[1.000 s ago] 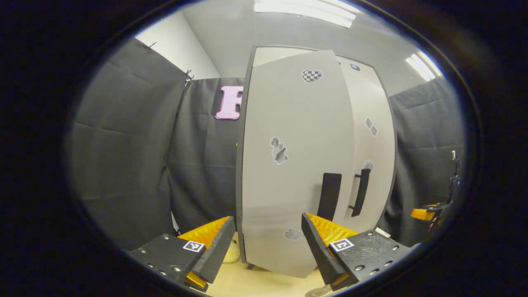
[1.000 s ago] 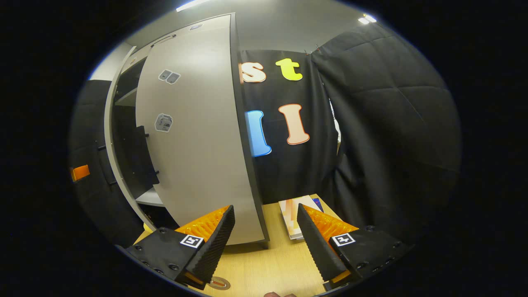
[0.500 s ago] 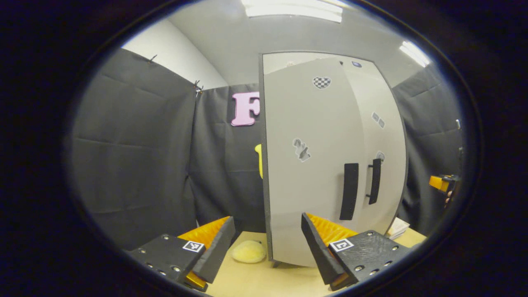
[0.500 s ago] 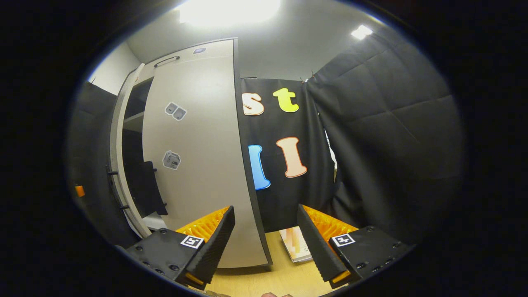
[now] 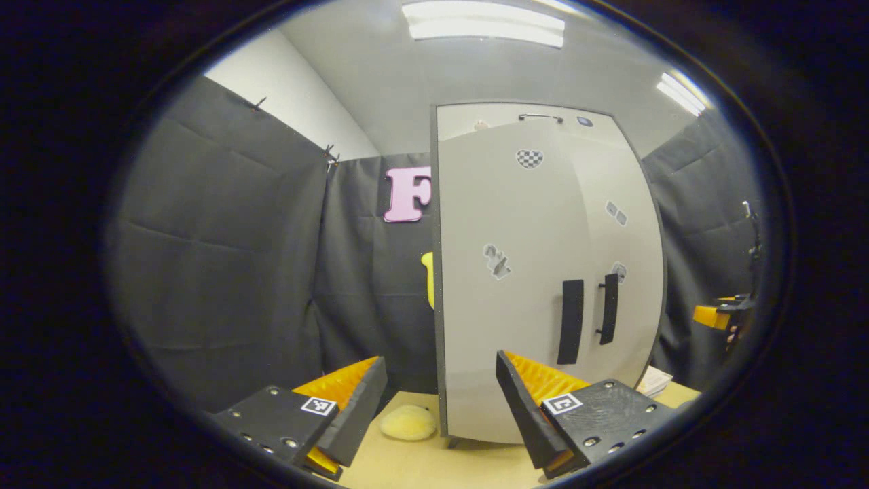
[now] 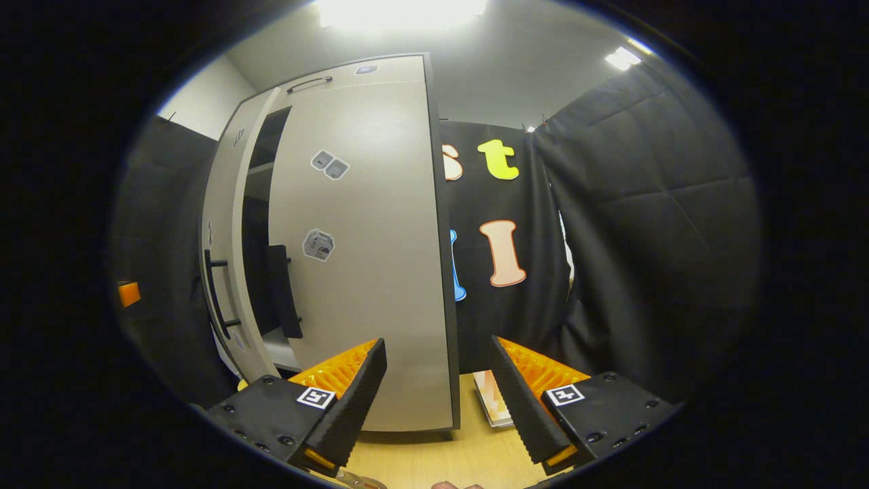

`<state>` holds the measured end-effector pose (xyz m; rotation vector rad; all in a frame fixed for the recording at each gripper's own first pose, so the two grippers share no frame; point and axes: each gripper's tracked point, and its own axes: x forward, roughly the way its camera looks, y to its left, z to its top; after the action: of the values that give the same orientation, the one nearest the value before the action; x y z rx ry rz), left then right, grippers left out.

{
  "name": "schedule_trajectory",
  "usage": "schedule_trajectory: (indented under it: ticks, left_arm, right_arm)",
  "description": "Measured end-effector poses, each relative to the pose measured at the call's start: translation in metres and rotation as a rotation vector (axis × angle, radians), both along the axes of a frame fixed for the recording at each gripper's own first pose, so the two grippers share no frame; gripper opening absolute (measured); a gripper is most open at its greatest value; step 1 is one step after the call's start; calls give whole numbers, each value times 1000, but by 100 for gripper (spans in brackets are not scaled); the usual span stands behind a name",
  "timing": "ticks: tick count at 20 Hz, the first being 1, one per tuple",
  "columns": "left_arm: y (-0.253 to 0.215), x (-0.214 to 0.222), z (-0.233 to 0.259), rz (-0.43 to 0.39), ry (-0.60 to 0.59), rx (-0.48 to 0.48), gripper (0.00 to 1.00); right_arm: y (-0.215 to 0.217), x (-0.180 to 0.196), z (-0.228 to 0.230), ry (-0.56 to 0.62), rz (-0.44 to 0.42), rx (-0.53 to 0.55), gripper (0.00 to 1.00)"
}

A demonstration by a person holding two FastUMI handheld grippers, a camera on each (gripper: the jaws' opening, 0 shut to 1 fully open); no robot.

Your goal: Grasp the bottle in the cabinet with the left hand and place it on the coaster, then close the right door with the right hand and the left door with the left hand.

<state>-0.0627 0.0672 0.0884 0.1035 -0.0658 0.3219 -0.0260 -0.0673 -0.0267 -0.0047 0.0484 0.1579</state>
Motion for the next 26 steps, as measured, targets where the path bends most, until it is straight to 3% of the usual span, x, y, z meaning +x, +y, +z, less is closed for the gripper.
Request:
schedule_trajectory:
  ticks: [4, 11, 14, 17, 18, 23, 24, 26]
  left_arm:
    - [-4, 1, -3, -28, -9, -42, 94]
    - [17, -11, 0, 1, -56, -151, 100]
    - [33, -16, 2, 36, -88, -146, 99]
    - [43, -16, 3, 44, -113, -122, 89]
    - [51, -15, 5, 50, -127, -107, 94]
    - [74, 10, -2, 36, -130, -66, 94]
    - [78, 17, -7, 31, -124, -66, 100]
    - [86, 25, -16, 9, -123, -80, 100]
  right_arm:
    - [-4, 1, 11, -31, -23, -24, 96]
    - [-4, -8, 4, -15, -26, -26, 97]
    - [-5, -15, 2, -11, -39, -21, 97]
    - [-12, -24, 6, -16, -62, -37, 97]
    - [-13, -26, 7, -22, -75, -50, 96]
    - [-16, -34, 12, -11, -140, -63, 96]
    - [-15, -38, 11, -1, -151, -54, 96]
    - [-12, -42, 12, 20, -174, -34, 97]
